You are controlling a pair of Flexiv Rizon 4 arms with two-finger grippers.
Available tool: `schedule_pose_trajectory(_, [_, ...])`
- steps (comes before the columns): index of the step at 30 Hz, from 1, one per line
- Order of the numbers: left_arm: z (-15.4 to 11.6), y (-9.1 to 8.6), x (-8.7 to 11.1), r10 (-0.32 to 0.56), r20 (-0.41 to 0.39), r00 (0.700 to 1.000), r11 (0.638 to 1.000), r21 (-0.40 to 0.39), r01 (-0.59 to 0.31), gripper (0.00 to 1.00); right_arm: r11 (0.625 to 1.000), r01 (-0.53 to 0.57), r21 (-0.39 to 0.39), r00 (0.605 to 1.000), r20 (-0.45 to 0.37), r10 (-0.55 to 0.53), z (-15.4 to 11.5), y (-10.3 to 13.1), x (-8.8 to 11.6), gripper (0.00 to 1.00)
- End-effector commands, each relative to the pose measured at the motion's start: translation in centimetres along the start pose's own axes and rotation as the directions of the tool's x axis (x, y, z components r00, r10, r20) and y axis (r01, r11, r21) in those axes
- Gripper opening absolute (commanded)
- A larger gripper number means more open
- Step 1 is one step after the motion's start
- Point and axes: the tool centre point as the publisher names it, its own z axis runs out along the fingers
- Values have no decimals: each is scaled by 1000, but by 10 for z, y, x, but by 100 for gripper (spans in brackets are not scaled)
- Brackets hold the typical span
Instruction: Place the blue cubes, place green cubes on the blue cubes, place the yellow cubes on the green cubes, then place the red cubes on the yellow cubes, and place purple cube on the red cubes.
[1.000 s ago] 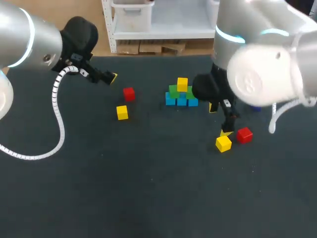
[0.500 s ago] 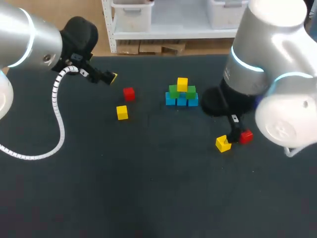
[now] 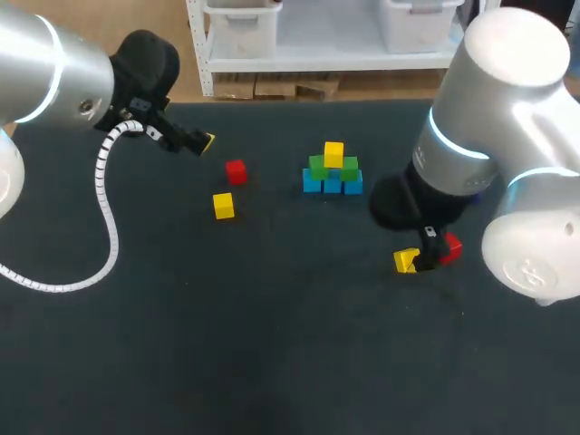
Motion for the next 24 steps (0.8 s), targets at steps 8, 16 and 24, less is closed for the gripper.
schedule_pose_trajectory(8, [1, 1, 0, 1, 1, 1000, 1000, 2, -1, 100, 1000, 15, -27, 1000, -15, -15, -2, 3, -2, 75])
schedule_pose_trajectory(16, [1, 1, 0, 1, 1, 1000, 1000, 2, -1, 100, 999, 26, -28, 999, -24, -27, -7, 6, -5, 33])
schedule_pose_trajectory(24, [1, 1, 0, 1, 1, 1000, 1000, 2, -1, 100, 997, 35, -64, 999, -20, -36, 1, 8, -6, 45])
